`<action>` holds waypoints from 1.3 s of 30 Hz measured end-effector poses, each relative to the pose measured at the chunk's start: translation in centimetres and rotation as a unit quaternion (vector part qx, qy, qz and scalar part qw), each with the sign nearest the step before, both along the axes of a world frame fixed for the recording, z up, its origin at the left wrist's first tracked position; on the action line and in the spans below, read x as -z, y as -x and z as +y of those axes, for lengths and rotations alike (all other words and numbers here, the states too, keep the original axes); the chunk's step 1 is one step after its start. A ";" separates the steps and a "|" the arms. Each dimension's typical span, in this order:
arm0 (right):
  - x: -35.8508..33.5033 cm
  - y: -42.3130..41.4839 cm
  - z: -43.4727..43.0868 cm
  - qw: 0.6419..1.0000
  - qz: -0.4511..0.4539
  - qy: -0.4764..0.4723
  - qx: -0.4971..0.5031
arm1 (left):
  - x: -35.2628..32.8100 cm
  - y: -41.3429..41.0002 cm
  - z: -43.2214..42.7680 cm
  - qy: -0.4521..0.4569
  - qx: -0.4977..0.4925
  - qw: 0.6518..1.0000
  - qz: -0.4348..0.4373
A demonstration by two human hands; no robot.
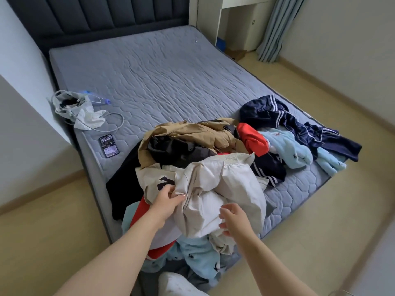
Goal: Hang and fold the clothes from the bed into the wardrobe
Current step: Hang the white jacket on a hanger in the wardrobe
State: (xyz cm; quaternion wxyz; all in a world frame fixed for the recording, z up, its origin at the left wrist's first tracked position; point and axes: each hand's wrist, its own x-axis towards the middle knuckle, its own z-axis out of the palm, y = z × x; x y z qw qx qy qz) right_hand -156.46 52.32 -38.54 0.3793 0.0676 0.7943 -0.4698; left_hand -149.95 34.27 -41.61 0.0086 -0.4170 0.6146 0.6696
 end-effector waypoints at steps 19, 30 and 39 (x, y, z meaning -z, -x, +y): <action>-9.0 -3.1 -14.1 0.919 -0.199 0.298 0.166 | -17.9 -10.9 -10.5 -0.155 -0.037 0.876 0.454; -16.6 -2.9 -17.8 0.942 0.086 0.264 0.189 | -20.5 -13.6 -15.5 -0.086 -0.078 0.953 0.281; -28.9 -5.7 -19.5 0.832 0.243 0.485 -0.119 | -20.2 -11.0 -16.0 0.075 -0.077 0.976 0.189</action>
